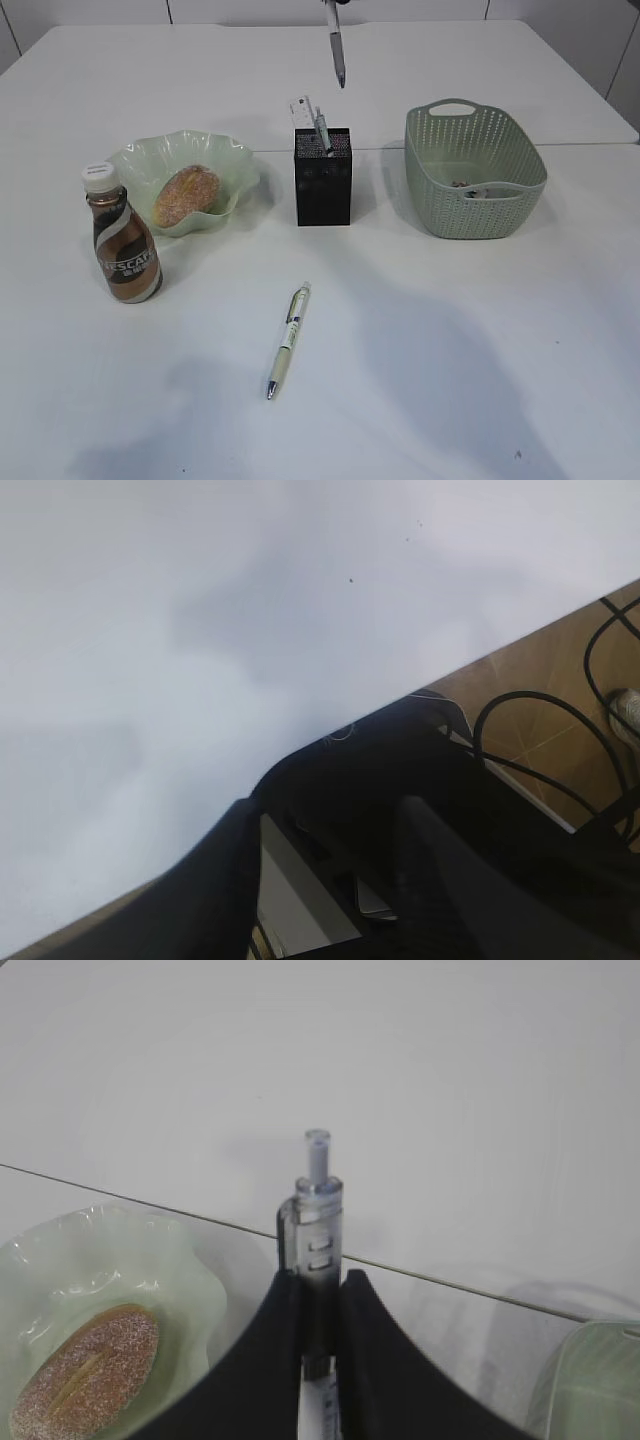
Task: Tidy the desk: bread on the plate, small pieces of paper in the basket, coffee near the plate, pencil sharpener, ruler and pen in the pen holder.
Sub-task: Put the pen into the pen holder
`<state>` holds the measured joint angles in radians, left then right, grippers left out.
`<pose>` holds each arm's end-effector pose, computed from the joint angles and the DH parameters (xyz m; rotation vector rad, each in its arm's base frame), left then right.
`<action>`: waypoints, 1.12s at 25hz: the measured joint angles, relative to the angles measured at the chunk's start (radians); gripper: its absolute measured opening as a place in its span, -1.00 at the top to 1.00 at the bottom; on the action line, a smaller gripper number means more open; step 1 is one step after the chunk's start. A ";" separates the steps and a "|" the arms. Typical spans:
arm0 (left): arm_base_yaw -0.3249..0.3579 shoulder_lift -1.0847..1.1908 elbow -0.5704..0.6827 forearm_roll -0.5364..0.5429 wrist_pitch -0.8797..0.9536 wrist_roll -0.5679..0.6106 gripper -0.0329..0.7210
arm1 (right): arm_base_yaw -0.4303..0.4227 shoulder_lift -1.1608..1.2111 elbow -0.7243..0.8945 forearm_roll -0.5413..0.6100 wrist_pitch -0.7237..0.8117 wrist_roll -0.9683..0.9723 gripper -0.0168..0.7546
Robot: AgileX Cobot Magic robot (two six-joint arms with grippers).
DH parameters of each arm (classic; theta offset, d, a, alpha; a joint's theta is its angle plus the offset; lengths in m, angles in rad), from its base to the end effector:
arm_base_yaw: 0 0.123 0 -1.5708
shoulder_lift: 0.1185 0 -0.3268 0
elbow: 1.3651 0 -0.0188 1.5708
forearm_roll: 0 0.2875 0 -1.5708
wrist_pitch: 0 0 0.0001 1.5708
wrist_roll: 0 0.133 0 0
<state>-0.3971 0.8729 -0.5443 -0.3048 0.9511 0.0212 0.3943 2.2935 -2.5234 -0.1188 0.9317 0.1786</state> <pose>0.1303 -0.0899 0.2272 0.3995 2.7556 -0.4873 0.5766 0.2262 0.3723 -0.2585 2.1692 0.1813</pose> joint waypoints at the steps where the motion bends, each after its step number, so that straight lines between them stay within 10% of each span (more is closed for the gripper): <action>1: 0.000 0.000 0.000 0.000 0.000 0.000 0.09 | 0.000 0.000 0.000 0.000 0.000 0.000 0.79; 16: 0.000 0.000 0.000 0.002 -0.002 0.000 0.10 | 0.000 -0.079 -0.003 0.006 0.023 -0.049 0.79; 28: 0.000 0.000 0.000 0.002 -0.002 0.000 0.11 | 0.000 -0.077 0.210 -0.041 -0.354 -0.077 0.79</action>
<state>-0.3971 0.8729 -0.5443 -0.3029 0.9493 0.0212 0.3943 2.2164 -2.3137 -0.1594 0.5779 0.1021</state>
